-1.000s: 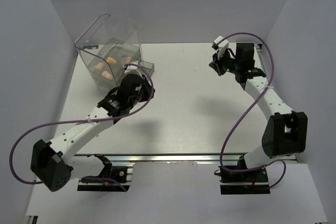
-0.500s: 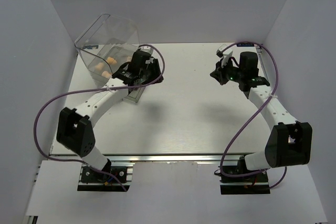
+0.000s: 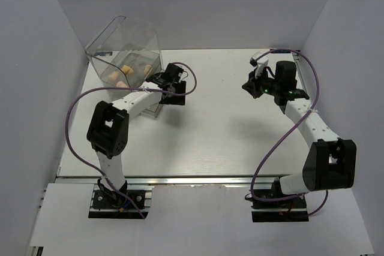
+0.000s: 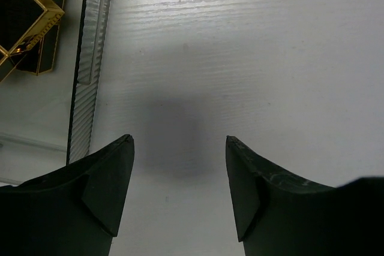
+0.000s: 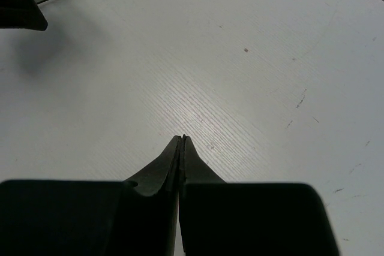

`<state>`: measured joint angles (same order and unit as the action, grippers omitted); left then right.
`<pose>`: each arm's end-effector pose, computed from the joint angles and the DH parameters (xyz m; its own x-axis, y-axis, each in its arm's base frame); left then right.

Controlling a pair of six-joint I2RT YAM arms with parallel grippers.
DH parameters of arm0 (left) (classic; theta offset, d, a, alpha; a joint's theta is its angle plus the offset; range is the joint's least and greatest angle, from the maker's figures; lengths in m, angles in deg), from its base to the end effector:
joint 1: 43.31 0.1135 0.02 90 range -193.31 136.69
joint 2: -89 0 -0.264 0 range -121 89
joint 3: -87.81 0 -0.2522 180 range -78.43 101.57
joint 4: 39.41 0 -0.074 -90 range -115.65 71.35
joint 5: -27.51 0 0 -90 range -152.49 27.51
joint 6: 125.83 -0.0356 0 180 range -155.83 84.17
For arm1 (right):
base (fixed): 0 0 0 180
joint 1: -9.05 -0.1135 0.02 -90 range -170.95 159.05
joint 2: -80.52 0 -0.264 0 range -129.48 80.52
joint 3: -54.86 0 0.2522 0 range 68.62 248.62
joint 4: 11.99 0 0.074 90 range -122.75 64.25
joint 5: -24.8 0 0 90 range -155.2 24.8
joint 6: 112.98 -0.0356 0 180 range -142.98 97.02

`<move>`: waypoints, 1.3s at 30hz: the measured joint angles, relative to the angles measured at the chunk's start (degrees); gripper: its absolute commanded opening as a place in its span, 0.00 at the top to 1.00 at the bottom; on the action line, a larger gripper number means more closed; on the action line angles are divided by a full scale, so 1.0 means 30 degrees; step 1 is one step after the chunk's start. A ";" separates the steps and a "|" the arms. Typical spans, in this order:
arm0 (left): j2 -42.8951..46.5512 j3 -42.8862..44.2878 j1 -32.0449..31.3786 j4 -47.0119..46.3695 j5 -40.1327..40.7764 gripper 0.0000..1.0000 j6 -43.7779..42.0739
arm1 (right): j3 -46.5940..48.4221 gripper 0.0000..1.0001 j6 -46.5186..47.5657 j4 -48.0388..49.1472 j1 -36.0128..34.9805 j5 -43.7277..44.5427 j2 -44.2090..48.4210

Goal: Organize the makeup

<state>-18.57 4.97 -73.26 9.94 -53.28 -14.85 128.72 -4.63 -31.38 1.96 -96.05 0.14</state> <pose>0.3518 -0.1961 0.2253 -0.8504 0.0821 -0.5197 0.1269 0.9906 -0.0512 0.3158 0.0577 0.2995 -0.2341 -0.3015 -0.9243 -0.6715 0.7376 -0.0705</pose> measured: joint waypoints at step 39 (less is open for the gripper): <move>-0.4998 0.3410 0.0903 0.0634 0.1814 0.12 -0.2157 | 0.0000 1.00 -0.0474 0.0036 0.0109 -0.0372 -0.0211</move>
<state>-33.56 15.20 -70.55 11.84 -47.84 -21.32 128.72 -6.05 -31.27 2.29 -97.17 -0.50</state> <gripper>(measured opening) 0.821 0.009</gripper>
